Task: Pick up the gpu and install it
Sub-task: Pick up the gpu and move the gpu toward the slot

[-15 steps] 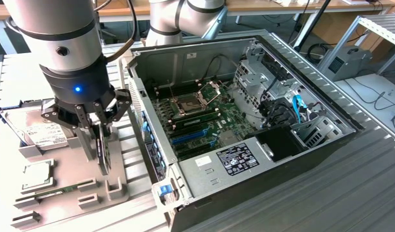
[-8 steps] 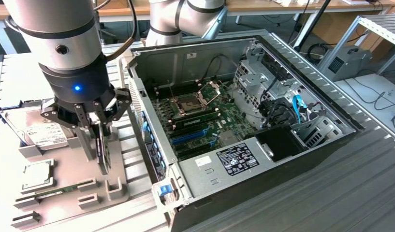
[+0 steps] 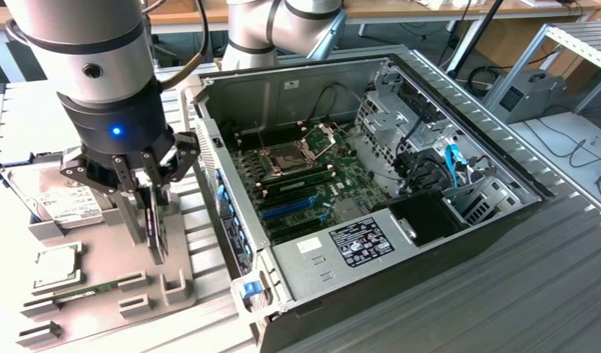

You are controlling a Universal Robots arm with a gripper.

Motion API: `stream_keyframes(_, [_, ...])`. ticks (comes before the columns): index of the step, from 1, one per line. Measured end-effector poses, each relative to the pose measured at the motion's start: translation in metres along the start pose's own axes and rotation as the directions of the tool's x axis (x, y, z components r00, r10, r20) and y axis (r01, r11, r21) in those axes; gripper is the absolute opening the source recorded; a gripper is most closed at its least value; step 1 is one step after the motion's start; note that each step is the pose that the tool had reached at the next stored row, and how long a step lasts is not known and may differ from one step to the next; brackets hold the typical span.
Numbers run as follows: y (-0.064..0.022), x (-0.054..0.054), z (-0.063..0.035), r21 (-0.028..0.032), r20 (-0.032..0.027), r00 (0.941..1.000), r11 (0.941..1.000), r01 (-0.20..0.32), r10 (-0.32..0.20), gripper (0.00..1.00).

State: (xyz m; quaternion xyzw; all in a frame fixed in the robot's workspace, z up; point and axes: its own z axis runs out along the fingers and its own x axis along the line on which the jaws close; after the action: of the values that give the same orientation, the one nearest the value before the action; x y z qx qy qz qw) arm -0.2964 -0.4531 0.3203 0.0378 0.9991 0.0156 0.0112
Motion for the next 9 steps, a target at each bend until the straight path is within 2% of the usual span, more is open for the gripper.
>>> stream_keyframes(9, [0.0001, -0.0001, -0.0043, 0.0, 0.0, 1.0, 1.0, 0.0, 0.0, 0.26])
